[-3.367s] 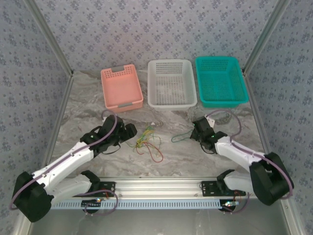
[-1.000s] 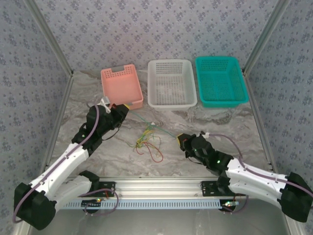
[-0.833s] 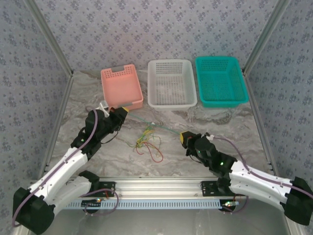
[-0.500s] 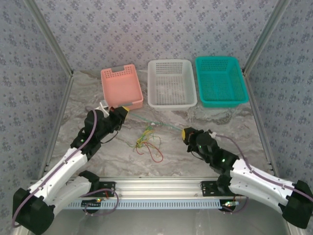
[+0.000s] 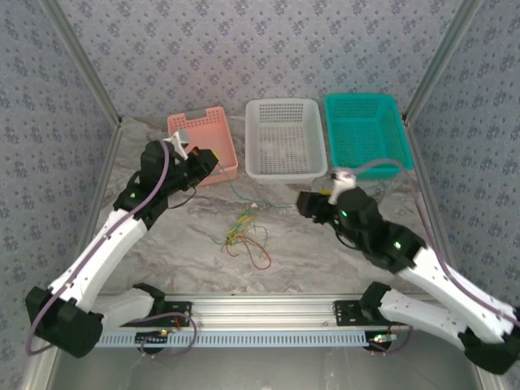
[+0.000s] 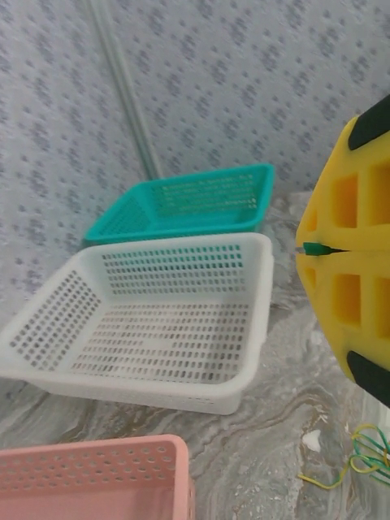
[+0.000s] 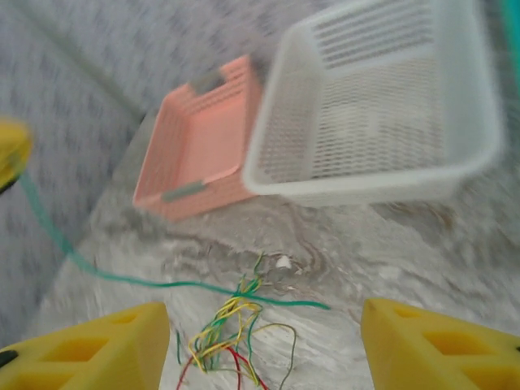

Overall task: Untangle the cables
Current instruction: Straighten the cable.

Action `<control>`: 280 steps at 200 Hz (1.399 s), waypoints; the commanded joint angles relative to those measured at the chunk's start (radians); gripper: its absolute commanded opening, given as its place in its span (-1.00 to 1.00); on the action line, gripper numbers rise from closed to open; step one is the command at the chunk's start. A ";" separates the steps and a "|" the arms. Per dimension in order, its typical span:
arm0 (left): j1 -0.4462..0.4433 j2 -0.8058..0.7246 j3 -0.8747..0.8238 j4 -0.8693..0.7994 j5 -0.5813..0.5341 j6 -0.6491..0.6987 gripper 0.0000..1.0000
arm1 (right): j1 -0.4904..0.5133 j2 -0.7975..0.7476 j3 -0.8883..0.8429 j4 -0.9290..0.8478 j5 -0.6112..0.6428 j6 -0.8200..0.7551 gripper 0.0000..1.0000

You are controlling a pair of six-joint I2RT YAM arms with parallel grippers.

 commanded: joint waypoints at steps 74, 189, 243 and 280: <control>0.000 0.112 0.184 -0.203 0.205 0.215 -1.00 | 0.039 0.511 0.280 0.044 -0.408 -0.481 0.43; 0.000 0.128 0.206 -0.197 0.214 0.217 -1.00 | 0.039 0.609 0.250 0.149 -0.500 -0.393 -0.73; -0.001 0.049 0.190 -0.264 0.054 0.209 0.29 | 0.031 0.602 0.250 0.167 -0.491 -0.329 -1.00; -0.062 -0.130 0.033 -0.241 -0.075 0.155 0.52 | -0.017 0.584 0.241 0.212 -0.597 -0.257 -1.00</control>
